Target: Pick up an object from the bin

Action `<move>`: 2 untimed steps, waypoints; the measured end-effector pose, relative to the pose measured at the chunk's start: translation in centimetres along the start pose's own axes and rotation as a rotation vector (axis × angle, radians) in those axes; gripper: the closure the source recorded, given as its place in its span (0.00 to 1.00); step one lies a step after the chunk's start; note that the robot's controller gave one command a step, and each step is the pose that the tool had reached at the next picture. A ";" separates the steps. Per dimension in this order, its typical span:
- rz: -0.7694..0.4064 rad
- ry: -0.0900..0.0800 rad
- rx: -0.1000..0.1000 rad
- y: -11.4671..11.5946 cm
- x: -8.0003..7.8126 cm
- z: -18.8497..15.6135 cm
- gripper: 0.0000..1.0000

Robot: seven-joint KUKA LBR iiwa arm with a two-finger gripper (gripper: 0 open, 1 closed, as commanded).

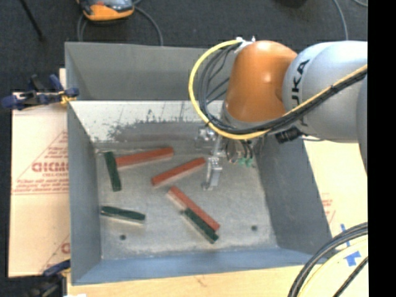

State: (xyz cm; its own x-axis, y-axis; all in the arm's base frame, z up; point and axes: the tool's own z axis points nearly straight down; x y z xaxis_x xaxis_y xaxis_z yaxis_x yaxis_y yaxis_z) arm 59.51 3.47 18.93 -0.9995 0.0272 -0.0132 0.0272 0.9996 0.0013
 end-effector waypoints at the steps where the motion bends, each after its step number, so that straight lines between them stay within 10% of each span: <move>1: -0.082 0.002 0.001 1.2 -3.0 5.9 0.00; 2: -0.096 0.010 0.000 -1.0 -0.8 11.2 1.00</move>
Offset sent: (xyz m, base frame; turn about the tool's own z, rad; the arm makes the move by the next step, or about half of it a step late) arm 0.0079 -0.0092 -0.1123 -0.0988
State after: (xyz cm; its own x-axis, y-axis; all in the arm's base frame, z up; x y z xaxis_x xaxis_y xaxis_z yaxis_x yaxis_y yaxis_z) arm 60.41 2.45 7.77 -0.9976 -0.0685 -0.0030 -0.0685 0.9976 0.0000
